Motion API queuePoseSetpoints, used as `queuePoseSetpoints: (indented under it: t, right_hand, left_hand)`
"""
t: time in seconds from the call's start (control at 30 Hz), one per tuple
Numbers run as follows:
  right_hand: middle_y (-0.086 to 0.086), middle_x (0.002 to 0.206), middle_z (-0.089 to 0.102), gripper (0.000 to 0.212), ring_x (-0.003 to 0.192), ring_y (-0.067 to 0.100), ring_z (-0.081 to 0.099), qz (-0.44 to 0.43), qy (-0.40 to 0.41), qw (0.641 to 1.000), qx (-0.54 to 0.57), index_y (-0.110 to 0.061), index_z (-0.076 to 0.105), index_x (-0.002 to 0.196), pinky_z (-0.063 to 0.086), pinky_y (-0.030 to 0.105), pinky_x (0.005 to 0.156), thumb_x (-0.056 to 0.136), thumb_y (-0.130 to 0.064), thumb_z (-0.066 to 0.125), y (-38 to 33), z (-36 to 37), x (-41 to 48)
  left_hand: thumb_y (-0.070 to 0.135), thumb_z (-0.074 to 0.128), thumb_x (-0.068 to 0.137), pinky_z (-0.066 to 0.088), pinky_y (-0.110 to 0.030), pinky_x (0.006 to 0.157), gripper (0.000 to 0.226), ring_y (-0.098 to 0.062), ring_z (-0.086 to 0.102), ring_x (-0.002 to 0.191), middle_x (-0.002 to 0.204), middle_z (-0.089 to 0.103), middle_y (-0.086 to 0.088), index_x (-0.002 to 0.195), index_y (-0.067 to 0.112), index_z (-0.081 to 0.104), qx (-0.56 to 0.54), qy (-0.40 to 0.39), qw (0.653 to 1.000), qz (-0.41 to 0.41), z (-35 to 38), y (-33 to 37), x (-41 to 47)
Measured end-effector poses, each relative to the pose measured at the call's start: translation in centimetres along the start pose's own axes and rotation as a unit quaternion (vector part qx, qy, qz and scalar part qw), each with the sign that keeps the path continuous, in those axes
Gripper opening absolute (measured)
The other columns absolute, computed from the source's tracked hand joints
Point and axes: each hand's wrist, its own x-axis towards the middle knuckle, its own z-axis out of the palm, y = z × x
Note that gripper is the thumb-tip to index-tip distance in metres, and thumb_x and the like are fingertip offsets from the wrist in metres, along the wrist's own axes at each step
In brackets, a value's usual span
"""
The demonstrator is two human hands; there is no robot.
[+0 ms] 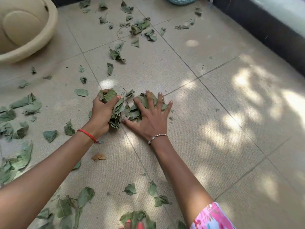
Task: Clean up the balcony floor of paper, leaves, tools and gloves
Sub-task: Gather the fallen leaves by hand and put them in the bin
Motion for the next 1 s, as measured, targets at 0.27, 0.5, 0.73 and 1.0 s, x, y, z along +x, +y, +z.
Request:
queuePoseSetpoints:
  t: [0.27,0.5,0.73,1.0]
  right_hand:
    - [0.002,0.102,0.061,0.033,0.108,0.029,0.055,-0.031,0.147,0.989,0.017,-0.017,0.061,0.097,0.037,0.054,0.100,0.083,-0.044,0.048,-0.3,1.1,-0.1]
    - [0.004,0.089,0.063,0.038,0.085,0.026,0.059,-0.043,0.198,0.978,0.055,-0.011,0.062,0.106,0.052,0.040,0.079,0.075,-0.031,0.055,-0.1,0.9,-0.4]
    - [0.008,0.122,0.055,0.042,0.095,0.023,0.055,-0.037,0.169,0.984,0.040,-0.012,0.061,0.109,0.047,0.034,0.082,0.074,-0.034,0.053,-0.1,1.0,-0.1]
    - [0.011,0.097,0.064,0.019,0.087,0.027,0.060,-0.026,0.189,0.981,0.032,-0.011,0.066,0.081,0.051,0.033,0.070,0.065,-0.020,0.072,-0.5,1.4,-0.3]
  left_hand:
    - [0.014,0.068,0.083,0.048,-0.025,0.057,0.026,-0.022,0.061,0.075,0.081,0.060,-0.006,0.103,0.013,0.053,-0.022,-0.005,1.000,-0.019,-0.6,-0.6,0.9]
    - [0.016,0.068,0.083,0.047,-0.024,0.055,0.028,-0.022,0.061,0.074,0.084,0.060,-0.009,0.106,0.010,0.053,-0.033,-0.003,0.999,-0.021,-0.7,-0.9,1.0]
    - [0.016,0.068,0.083,0.046,-0.027,0.060,0.025,-0.022,0.061,0.076,0.083,0.061,-0.007,0.103,0.012,0.054,-0.033,0.000,0.999,-0.023,-0.6,-1.1,1.0]
    - [0.018,0.070,0.081,0.048,-0.025,0.057,0.036,-0.023,0.060,0.076,0.094,0.060,-0.017,0.111,0.007,0.054,-0.033,0.001,0.999,-0.025,-0.5,-0.8,0.7]
